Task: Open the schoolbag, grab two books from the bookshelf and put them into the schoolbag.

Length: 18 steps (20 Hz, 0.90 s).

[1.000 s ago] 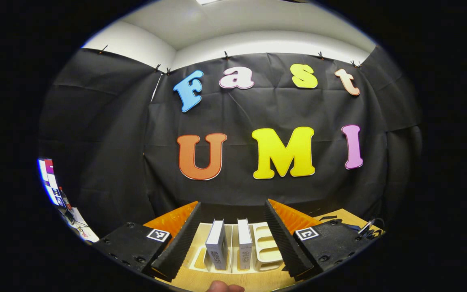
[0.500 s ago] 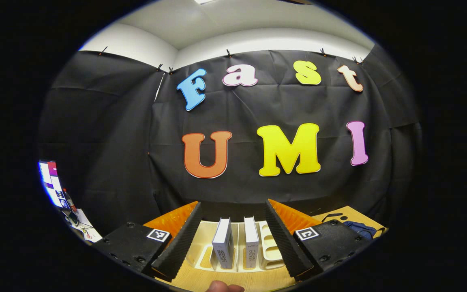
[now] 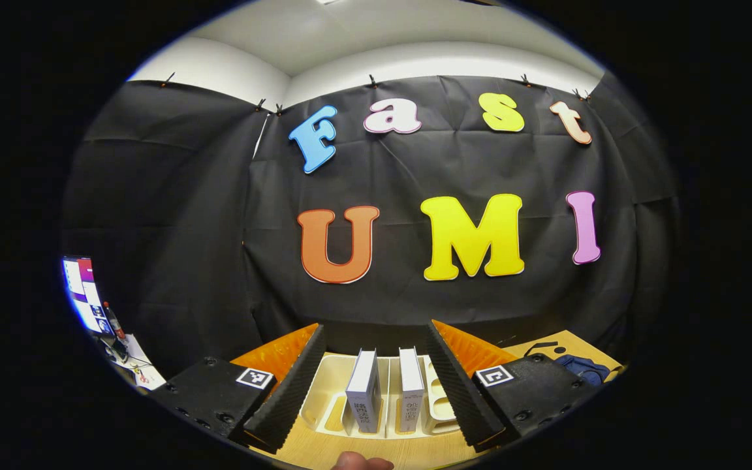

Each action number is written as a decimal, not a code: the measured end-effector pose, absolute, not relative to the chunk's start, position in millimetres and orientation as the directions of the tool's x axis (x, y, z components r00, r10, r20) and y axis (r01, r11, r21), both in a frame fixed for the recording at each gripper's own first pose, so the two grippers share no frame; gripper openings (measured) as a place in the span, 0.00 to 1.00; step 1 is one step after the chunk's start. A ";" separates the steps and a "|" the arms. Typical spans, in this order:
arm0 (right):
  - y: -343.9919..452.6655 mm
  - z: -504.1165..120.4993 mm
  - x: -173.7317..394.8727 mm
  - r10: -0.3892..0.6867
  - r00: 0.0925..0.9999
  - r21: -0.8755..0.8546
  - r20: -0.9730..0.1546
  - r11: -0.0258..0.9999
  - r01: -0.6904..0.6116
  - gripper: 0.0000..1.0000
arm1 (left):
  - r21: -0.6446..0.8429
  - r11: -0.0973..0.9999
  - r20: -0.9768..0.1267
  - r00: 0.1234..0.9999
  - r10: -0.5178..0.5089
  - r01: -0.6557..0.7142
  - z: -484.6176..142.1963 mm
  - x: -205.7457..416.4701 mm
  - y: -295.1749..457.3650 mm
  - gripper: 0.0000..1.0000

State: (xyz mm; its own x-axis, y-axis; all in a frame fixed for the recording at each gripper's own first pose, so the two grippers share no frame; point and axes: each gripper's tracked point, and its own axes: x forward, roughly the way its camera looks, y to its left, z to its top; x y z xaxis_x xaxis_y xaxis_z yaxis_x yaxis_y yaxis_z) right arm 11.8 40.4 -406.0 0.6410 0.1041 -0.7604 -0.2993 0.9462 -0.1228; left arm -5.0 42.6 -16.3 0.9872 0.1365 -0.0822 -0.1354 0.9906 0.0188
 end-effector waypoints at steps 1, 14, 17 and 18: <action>39.4 -407.9 10.2 0.104 0.641 -0.129 -0.761 0.943 -0.306 0.27 | 0.015 0.991 -0.085 0.987 0.137 -0.136 -18.6 -1.7 44.9 0.96; 23.5 -328.1 15.5 0.174 0.680 -0.019 -0.713 0.964 -0.266 0.00 | 0.013 0.990 -0.100 0.985 0.142 -0.142 -33.7 17.3 60.3 0.96; 3.0 -291.7 21.6 0.154 0.727 -0.036 -0.669 0.970 -0.239 0.00 | 0.007 0.991 -0.114 0.984 0.134 -0.134 -41.7 23.9 62.5 0.96; -6.3 -277.0 24.6 0.144 0.745 -0.043 -0.652 0.973 -0.227 0.00 | 0.001 0.991 -0.123 0.984 0.130 -0.131 -44.4 25.8 62.2 0.96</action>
State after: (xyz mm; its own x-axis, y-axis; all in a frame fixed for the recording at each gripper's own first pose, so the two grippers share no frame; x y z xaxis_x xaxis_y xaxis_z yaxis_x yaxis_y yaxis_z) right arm 24.6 -6.3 -277.0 0.7446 0.1444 -0.6517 -0.2265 0.9730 -0.0431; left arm 25.8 62.2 -44.4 0.9838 0.1305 -0.1227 -0.1313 0.9913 0.0011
